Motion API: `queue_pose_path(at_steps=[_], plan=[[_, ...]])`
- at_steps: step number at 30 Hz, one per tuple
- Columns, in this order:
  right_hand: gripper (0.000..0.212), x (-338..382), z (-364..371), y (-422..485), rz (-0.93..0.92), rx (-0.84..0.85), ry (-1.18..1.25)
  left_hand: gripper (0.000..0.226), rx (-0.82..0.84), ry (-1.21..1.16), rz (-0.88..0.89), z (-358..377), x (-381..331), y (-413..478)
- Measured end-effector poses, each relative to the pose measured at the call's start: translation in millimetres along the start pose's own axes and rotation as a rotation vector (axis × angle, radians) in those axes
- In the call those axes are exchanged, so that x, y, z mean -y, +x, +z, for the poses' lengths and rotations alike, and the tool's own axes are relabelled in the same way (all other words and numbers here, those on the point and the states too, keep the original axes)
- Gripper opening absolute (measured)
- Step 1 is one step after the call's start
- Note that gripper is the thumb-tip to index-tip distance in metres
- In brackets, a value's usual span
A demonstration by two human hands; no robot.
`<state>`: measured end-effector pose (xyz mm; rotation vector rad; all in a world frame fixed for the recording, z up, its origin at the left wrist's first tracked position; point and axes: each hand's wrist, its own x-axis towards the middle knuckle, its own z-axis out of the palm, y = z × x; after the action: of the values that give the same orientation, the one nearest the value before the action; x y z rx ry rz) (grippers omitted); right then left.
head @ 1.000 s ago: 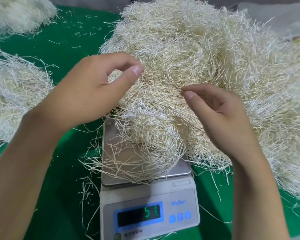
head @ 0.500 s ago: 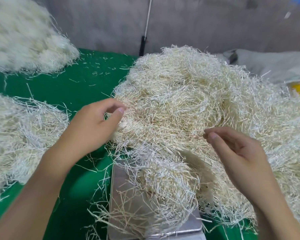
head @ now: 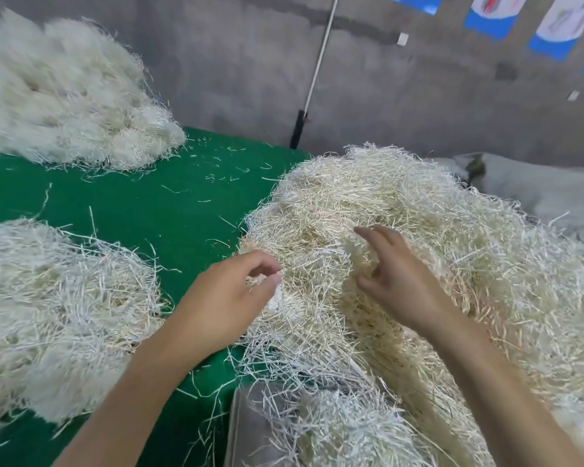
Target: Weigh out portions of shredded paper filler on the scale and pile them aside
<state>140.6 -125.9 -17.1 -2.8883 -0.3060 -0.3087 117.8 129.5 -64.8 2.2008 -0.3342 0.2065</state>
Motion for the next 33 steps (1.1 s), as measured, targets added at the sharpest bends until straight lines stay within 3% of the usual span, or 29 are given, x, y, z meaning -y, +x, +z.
queue_pose_path(at_steps=[1, 4, 5, 8, 11, 14, 15, 16, 19, 23, 26, 28, 31, 33], plan=[[0.065, 2.4, 5.7, 8.5, -0.021, 0.03, -0.059, 0.018, 0.022, 0.006, 0.001, 3.4, 0.8, 0.8], [0.015, 11.5, 14.5, 20.3, -0.114, 0.008, -0.203, 0.019, 0.054, 0.001, 0.006, 9.9, 4.3, 2.1], [0.011, 14.5, 15.2, 20.1, -0.141, -0.029, -0.233, 0.022, 0.05, -0.004, 0.005, 11.2, 5.3, 2.6], [0.027, 29.3, 15.2, 15.3, -0.266, -0.125, -0.171, 0.047, 0.002, -0.053, 0.007, 15.2, 5.7, 3.4], [0.034, 48.4, 16.8, 7.3, -0.337, -0.1, -0.017, 0.075, -0.008, -0.101, 0.004, 18.5, -0.6, 1.1], [0.019, 54.5, 20.2, 2.9, -0.297, -0.024, 0.326, 0.065, -0.061, -0.111, -0.016, 23.4, -4.5, 1.4], [0.023, 52.7, 20.0, 2.2, -0.267, 0.015, 0.407, 0.058, -0.101, -0.134, -0.035, 24.7, -4.1, 2.6], [0.041, 48.7, 20.3, 1.4, -0.244, 0.061, 0.446, 0.053, -0.131, -0.156, -0.06, 24.7, -4.3, 3.2], [0.063, 31.2, 25.7, 3.2, -0.253, 0.158, 0.307, 0.052, -0.182, -0.346, -0.2, 22.4, -2.1, 6.7], [0.024, 3.5, 38.6, 10.5, -0.266, 0.056, 0.178, 0.063, -0.143, -0.966, -0.433, 6.7, 1.0, 8.7], [0.022, -18.3, 43.3, 12.2, -0.176, 0.022, 0.252, 0.084, -0.078, -1.131, -0.41, -3.1, -2.2, 5.8], [0.022, -30.6, 41.9, 13.1, -0.104, -0.028, 0.239, 0.076, -0.058, -1.155, -0.431, -3.9, -4.0, 3.2], [0.027, -49.4, 34.1, 18.5, 0.041, -0.067, 0.216, 0.025, -0.024, -1.136, -0.395, -3.9, -5.0, 2.8], [0.028, -59.0, 26.7, 21.4, 0.167, -0.057, 0.176, 0.037, -0.113, -1.144, -0.345, -7.2, -6.0, 4.2]])
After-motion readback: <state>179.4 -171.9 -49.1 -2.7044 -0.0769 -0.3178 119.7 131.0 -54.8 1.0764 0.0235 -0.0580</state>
